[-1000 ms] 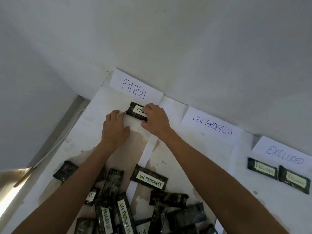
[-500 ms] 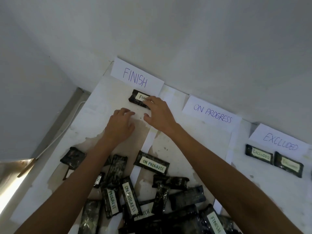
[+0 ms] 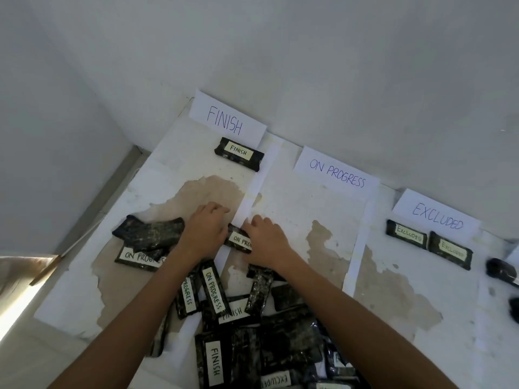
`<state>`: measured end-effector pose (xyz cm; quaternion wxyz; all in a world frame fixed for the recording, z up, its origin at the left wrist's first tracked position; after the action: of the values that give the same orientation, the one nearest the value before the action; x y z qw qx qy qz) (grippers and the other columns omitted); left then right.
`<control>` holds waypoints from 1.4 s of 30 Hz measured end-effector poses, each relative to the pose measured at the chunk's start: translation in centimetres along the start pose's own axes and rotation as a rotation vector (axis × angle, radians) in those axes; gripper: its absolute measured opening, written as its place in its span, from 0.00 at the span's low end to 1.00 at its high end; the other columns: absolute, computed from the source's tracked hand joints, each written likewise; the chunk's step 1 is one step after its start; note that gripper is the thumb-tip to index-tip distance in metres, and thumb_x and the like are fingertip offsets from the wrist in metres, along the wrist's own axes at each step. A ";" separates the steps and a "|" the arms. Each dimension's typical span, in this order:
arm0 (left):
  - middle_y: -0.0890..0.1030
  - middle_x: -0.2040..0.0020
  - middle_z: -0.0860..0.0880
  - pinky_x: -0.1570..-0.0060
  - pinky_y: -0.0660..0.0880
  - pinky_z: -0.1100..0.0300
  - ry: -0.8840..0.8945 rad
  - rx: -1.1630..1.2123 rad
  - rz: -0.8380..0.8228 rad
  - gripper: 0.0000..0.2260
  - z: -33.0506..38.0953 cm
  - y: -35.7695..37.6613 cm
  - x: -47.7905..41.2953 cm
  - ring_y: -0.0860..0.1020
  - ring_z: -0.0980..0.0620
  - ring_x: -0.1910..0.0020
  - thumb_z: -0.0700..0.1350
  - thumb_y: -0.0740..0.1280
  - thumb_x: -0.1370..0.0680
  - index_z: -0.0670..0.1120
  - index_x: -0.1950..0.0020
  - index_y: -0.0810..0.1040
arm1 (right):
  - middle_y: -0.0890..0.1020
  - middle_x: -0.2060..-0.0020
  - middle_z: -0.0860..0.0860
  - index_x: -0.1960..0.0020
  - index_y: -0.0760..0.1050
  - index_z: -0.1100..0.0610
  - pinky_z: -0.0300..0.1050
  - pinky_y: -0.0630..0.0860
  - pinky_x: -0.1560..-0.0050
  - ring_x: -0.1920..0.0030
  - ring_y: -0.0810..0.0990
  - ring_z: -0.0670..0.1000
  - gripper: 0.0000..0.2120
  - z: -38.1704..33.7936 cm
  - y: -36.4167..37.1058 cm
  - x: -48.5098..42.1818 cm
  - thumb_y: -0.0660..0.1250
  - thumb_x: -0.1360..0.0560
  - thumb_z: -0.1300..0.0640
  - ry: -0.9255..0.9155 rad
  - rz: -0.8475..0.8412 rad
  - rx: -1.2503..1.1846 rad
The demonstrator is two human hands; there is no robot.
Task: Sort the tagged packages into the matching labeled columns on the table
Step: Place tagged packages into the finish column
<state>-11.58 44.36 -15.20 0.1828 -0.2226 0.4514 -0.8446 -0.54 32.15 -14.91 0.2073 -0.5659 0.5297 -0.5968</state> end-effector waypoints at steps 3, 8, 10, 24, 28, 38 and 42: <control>0.74 0.38 0.43 0.44 0.73 0.46 -0.014 -0.012 0.009 0.19 0.5 0.5 0.5 0.71 0.42 0.42 0.42 0.64 0.25 0.43 0.34 0.71 | 0.72 0.43 0.58 0.35 0.67 0.60 0.53 0.72 0.48 0.44 0.72 0.60 0.27 -0.1 1.2 0.4 0.70 0.30 0.55 -0.023 0.048 0.019; 0.74 0.39 0.38 0.42 0.71 0.46 -0.010 -0.001 0.077 0.19 2.0 1.1 -0.2 0.71 0.38 0.41 0.41 0.66 0.26 0.39 0.36 0.72 | 0.73 0.43 0.56 0.37 0.70 0.58 0.50 0.70 0.49 0.44 0.71 0.58 0.22 1.6 0.0 0.0 0.68 0.29 0.55 0.009 0.191 -0.014; 0.73 0.38 0.37 0.40 0.70 0.44 -0.018 0.012 0.105 0.19 2.5 1.3 -0.9 0.71 0.36 0.39 0.42 0.67 0.25 0.38 0.36 0.72 | 0.72 0.42 0.56 0.36 0.69 0.57 0.51 0.70 0.48 0.43 0.71 0.57 0.22 3.3 -1.4 -0.3 0.67 0.28 0.54 0.058 0.236 -0.028; 0.57 0.25 0.41 0.31 0.61 0.46 -0.066 -0.121 0.036 0.27 4.5 2.4 -8.0 0.57 0.40 0.27 0.46 0.62 0.23 0.43 0.26 0.58 | 0.73 0.42 0.56 0.36 0.70 0.58 0.48 0.67 0.49 0.44 0.71 0.56 0.18 11.3 -4.0 -4.6 0.63 0.25 0.55 0.230 0.276 -0.057; 0.56 0.24 0.41 0.32 0.61 0.44 -0.062 -0.182 0.025 0.28 3.7 2.4 -8.9 0.56 0.40 0.26 0.46 0.63 0.23 0.43 0.26 0.58 | 0.73 0.41 0.56 0.35 0.69 0.59 0.49 0.67 0.47 0.44 0.71 0.57 0.18 11.5 -2.7 -5.1 0.62 0.24 0.57 0.229 0.309 -0.045; 0.58 0.24 0.42 0.30 0.60 0.45 -0.053 -0.142 0.002 0.27 4.0 3.2 -7.2 0.56 0.41 0.26 0.46 0.63 0.23 0.44 0.26 0.58 | 0.70 0.35 0.56 0.31 0.66 0.57 0.50 0.65 0.41 0.39 0.69 0.57 0.21 11.9 -1.9 -5.0 0.61 0.23 0.58 0.224 0.394 -0.060; 0.63 0.27 0.42 0.33 0.64 0.44 0.001 -0.092 -0.002 0.25 5.1 3.0 -5.2 0.60 0.41 0.29 0.44 0.63 0.23 0.44 0.27 0.61 | 0.69 0.35 0.56 0.32 0.68 0.57 0.49 0.64 0.41 0.38 0.68 0.57 0.21 11.3 -2.1 -3.6 0.62 0.25 0.61 0.165 0.385 -0.056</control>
<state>-4.11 41.96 -16.31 0.1712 -0.2306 0.4897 -0.8233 11.31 31.42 -16.97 0.2576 -0.4091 0.6598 -0.5753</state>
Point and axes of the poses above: each hand's wrist, its own x-axis away from the middle knuckle, its own y-axis out of the palm, z = x × y, the point moved 1 cm from there along -x, towards the middle knuckle
